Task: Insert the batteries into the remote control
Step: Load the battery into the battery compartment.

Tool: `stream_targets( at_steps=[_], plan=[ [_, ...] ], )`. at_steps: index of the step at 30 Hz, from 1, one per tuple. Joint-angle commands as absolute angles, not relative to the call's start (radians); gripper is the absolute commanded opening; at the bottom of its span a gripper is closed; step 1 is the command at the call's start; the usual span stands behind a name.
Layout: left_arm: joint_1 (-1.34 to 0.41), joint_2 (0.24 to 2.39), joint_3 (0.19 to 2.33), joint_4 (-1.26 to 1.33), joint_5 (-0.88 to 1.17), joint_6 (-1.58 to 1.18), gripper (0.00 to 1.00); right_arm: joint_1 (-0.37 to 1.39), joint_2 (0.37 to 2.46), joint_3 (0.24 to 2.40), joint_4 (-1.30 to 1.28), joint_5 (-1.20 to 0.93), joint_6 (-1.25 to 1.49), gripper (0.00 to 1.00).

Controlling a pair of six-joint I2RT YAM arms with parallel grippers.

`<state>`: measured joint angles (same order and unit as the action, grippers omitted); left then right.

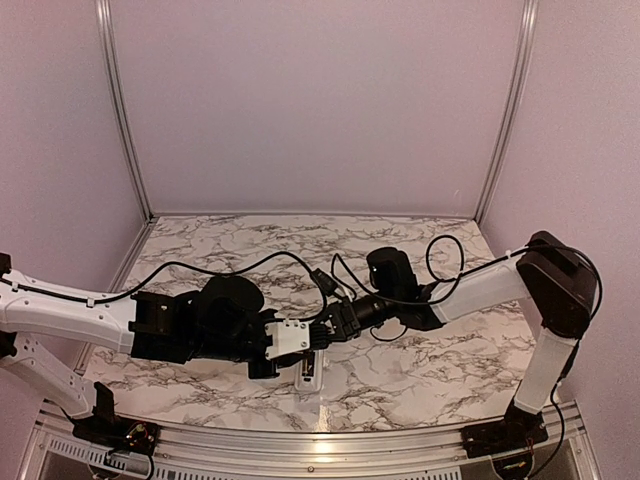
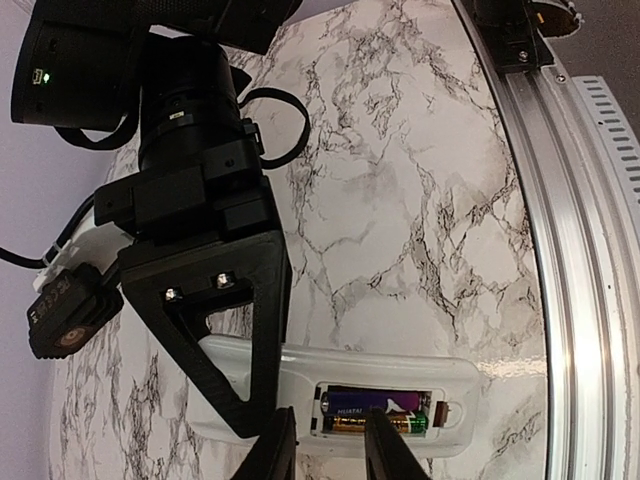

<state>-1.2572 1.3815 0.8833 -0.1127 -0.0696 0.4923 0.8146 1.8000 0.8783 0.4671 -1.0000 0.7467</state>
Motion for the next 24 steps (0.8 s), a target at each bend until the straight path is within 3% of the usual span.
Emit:
stream_targets(
  at_steps=[1, 24],
  plan=[
    [-1.262, 1.395, 0.877, -0.116, -0.067, 0.505, 0.24, 0.83, 1.752, 0.922, 0.456, -0.987, 0.729, 0.0],
    [-1.261, 1.436, 0.9, -0.162, -0.062, 0.484, 0.2, 0.857, 1.735, 0.921, 0.444, -0.984, 0.722, 0.0]
  ],
)
